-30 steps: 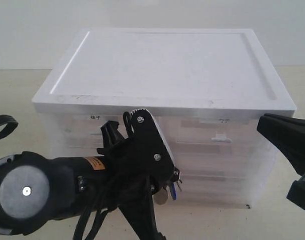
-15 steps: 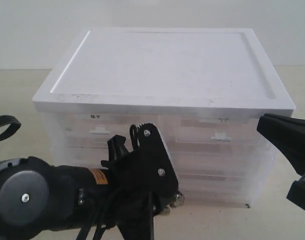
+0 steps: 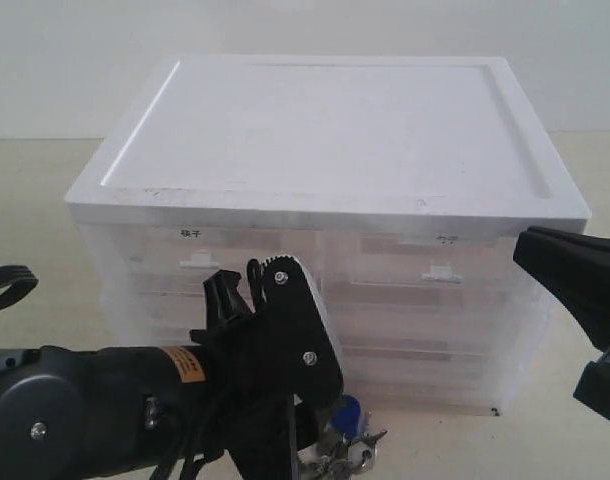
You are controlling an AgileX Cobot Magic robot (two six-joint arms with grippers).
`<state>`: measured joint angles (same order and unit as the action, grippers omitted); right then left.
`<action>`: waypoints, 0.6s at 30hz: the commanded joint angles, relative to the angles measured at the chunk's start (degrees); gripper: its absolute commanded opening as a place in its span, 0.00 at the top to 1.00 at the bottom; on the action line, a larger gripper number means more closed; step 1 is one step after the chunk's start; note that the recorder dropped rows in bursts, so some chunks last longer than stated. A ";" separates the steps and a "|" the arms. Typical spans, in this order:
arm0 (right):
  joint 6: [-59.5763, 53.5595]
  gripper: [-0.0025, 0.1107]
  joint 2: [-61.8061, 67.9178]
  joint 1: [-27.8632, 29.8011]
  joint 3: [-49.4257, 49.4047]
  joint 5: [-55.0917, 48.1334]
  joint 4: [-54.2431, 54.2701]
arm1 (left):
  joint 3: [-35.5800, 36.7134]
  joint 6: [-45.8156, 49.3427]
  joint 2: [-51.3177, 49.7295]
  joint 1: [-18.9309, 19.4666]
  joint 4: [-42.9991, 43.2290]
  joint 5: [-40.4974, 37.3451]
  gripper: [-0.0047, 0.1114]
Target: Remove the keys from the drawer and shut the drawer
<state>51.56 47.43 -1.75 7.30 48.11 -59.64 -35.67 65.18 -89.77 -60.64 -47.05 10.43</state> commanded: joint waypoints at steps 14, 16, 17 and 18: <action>-0.08 0.98 0.18 -0.03 0.32 0.26 0.15 | 0.26 -3.53 0.29 0.03 -0.51 -16.46 0.73; -0.49 0.98 0.18 -0.03 0.32 0.27 0.15 | 0.26 -3.53 0.41 -0.38 -0.51 -16.06 0.76; -0.99 0.98 0.18 -0.03 0.32 0.27 0.15 | 0.26 -3.53 0.42 -0.74 -0.38 -15.12 0.79; -1.26 0.98 0.18 -0.03 0.32 0.27 0.15 | 0.26 -3.53 0.80 -1.33 -0.27 -14.56 0.83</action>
<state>51.35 47.43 -1.75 7.30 48.11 -59.64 -35.57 62.14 -89.77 -60.88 -47.27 -5.81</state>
